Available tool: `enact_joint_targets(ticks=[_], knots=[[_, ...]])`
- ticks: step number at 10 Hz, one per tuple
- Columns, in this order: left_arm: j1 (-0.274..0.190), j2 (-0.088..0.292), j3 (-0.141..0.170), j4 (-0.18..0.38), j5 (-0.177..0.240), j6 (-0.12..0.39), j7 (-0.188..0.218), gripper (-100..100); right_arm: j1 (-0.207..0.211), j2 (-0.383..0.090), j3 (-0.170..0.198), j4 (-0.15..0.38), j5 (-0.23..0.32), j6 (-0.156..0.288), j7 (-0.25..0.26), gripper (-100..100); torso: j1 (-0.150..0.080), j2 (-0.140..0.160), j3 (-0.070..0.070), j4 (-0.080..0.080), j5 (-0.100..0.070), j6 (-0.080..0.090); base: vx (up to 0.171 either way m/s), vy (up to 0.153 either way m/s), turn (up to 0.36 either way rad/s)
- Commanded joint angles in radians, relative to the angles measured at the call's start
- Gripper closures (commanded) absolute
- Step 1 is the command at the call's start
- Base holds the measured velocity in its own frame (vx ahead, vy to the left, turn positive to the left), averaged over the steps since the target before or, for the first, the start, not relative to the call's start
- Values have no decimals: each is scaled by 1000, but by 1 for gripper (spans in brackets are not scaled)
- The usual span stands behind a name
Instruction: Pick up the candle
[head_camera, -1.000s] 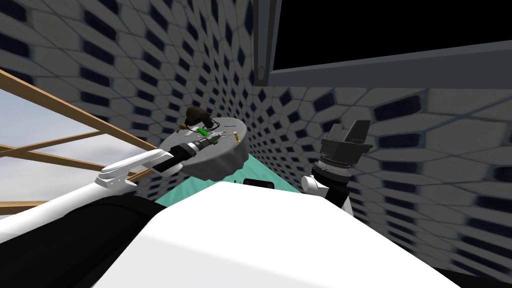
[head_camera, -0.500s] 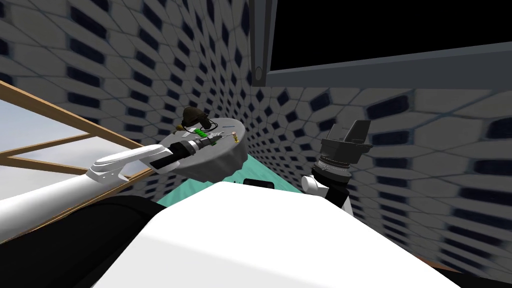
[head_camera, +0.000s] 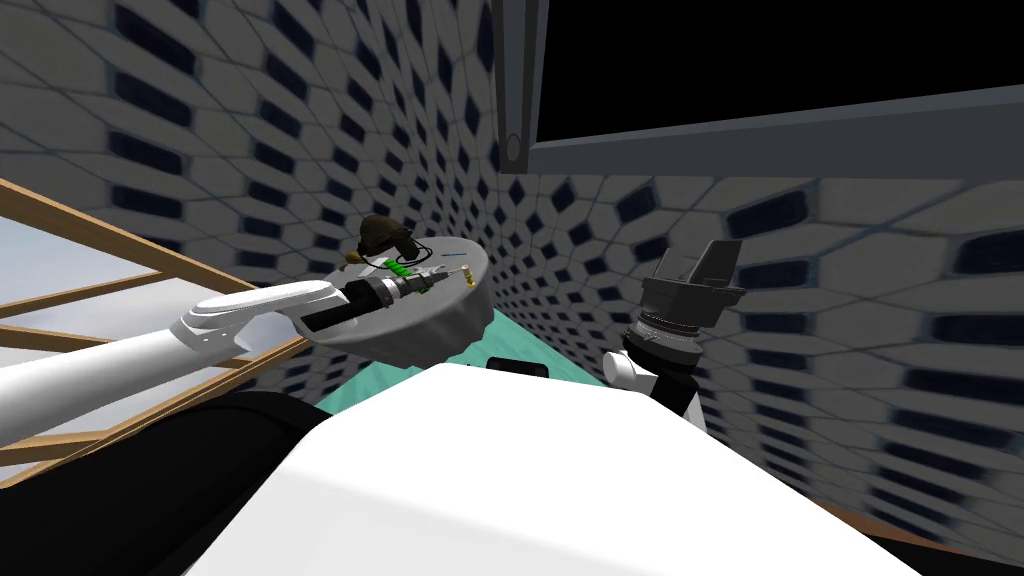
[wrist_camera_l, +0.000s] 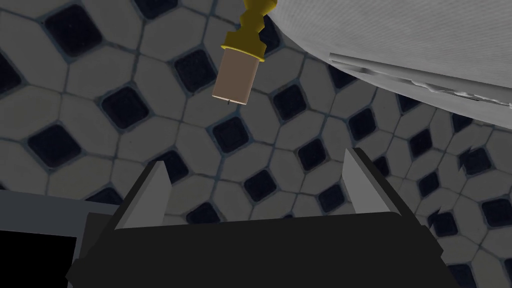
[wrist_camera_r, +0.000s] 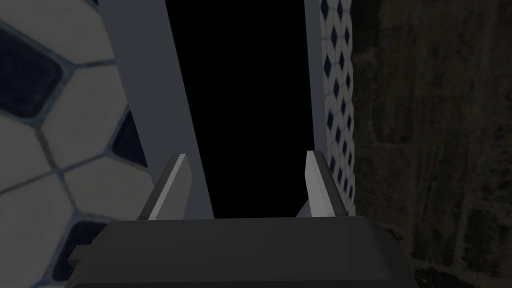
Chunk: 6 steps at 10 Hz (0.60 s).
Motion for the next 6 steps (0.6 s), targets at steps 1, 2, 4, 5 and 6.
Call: enact_joint_targets(ticks=[1, 2, 4, 5, 6], knots=[[10, 28, 6, 1, 1, -3, 16, -100, 0, 0, 0, 0, 0, 0, 0, 0, 0, 0, 0, 0, 0, 0, 17, 3, -30], [25, 69, 11, 4, 1, -6, 41, -100, 0, 0, 0, 0, 0, 0, 0, 0, 0, 0, 0, 0, 0, 0, 18, -1, -45], [39, 118, 15, 7, 1, -10, 66, -100, 0, 0, 0, 0, 0, 0, 0, 0, 0, -1, -1, 0, 0, 0, 37, 1, -38], [52, 155, 18, 11, 0, -14, 91, -100, 0, 0, 0, 0, 0, 0, 0, 0, 0, -1, -1, 0, 0, 0, 37, 3, -38], [64, 184, 19, 15, -2, -19, 114, -100, 0, 0, 0, 0, 0, 0, 0, 0, 0, -1, -1, 0, 0, 0, 53, 9, -58]])
